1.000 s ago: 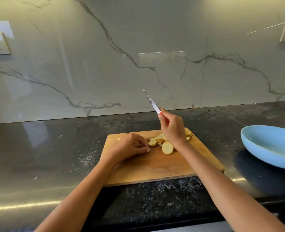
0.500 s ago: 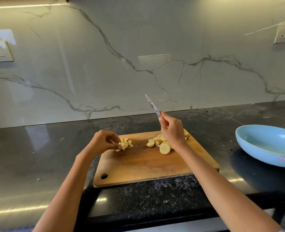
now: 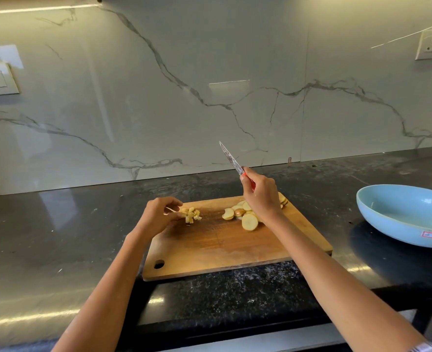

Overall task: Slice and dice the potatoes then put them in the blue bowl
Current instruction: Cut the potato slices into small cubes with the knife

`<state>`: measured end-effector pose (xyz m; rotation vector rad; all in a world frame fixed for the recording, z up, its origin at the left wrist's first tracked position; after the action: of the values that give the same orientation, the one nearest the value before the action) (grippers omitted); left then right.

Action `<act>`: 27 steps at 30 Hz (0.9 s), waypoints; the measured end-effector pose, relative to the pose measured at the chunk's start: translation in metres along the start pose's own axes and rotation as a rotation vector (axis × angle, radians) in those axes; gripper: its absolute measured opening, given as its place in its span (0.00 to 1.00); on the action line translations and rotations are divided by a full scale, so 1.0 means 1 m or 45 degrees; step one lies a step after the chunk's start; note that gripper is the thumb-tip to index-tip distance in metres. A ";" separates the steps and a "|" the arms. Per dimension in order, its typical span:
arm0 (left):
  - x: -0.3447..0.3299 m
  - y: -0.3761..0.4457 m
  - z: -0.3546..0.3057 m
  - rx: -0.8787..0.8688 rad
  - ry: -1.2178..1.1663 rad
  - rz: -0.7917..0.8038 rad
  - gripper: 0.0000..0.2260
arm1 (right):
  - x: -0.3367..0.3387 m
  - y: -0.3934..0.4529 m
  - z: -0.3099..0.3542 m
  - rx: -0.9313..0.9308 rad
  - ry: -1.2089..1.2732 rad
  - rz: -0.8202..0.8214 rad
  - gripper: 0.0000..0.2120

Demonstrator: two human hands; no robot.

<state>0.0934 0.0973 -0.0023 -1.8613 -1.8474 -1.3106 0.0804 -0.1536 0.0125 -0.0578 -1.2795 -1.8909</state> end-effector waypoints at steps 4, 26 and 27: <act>-0.007 0.000 -0.002 -0.005 0.059 0.051 0.09 | 0.001 0.000 -0.001 -0.009 -0.012 0.007 0.17; -0.013 0.000 -0.026 -0.181 0.283 -0.175 0.08 | 0.000 0.001 -0.001 -0.021 -0.055 0.009 0.17; -0.017 0.001 -0.034 -0.224 0.265 -0.166 0.08 | 0.000 0.001 -0.001 -0.021 -0.055 0.011 0.17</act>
<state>0.0824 0.0617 0.0059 -1.6306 -1.8217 -1.6904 0.0817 -0.1546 0.0126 -0.1131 -1.2902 -1.9026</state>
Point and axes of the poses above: each hand's wrist, its own y-axis towards the middle knuckle, its own x-axis out of the back of the hand, z = x × y, the point moved 3 cm from there along y, towards the middle knuckle, and after that the axes turned 8 degrees about -y, right-handed, at the moved point
